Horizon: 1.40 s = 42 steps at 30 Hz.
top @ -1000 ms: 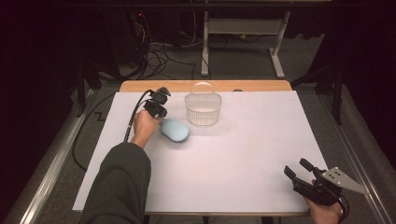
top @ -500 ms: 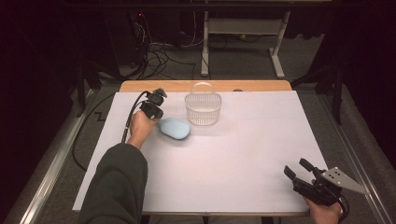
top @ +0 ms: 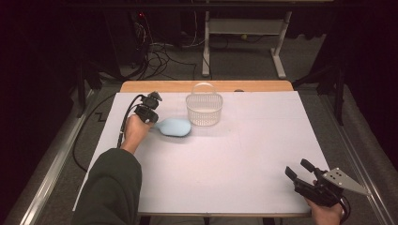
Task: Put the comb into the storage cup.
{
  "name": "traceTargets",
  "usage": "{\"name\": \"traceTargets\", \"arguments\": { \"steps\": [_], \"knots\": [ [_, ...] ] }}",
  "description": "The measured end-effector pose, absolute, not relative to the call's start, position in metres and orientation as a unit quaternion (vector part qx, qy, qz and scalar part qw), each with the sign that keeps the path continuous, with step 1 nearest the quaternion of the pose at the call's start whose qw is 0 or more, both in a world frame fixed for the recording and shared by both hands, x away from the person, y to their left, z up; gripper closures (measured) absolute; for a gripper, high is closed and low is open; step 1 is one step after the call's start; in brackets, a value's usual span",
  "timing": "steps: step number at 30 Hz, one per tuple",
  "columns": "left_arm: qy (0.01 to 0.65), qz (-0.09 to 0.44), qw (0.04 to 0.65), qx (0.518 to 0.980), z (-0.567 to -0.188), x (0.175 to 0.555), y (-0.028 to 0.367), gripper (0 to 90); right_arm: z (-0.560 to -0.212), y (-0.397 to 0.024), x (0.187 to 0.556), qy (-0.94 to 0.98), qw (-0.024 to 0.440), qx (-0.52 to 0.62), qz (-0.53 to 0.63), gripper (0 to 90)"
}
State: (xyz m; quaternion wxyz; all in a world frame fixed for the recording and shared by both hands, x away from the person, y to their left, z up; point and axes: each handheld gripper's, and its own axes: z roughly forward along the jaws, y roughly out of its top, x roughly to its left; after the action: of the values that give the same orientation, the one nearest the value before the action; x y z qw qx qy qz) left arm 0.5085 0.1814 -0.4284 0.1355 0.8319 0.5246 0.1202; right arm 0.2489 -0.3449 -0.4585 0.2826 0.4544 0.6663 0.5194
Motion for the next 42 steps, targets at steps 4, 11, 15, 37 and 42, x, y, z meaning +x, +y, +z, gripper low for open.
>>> {"name": "traceTargets", "arguments": {
  "steps": [4,11,15,37,42],
  "knots": [
    [0.523,0.114,0.135,0.834,-0.428,0.504,0.185,89.1,-0.458,-0.345,0.249,0.666,0.282,0.455,0.520,31.1],
    [0.528,0.102,0.136,0.832,-0.430,0.496,0.195,89.2,-0.458,-0.345,0.249,0.666,0.282,0.455,0.520,31.1],
    [0.529,0.098,0.136,0.832,-0.430,0.492,0.199,89.2,-0.458,-0.345,0.249,0.666,0.282,0.455,0.520,31.1],
    [0.524,0.081,0.155,0.834,-0.433,0.465,0.205,89.2,-0.458,-0.345,0.249,0.667,0.282,0.453,0.520,31.1],
    [0.522,0.078,0.160,0.834,-0.432,0.461,0.205,89.2,-0.458,-0.345,0.249,0.667,0.283,0.453,0.520,31.1]
  ]
}}
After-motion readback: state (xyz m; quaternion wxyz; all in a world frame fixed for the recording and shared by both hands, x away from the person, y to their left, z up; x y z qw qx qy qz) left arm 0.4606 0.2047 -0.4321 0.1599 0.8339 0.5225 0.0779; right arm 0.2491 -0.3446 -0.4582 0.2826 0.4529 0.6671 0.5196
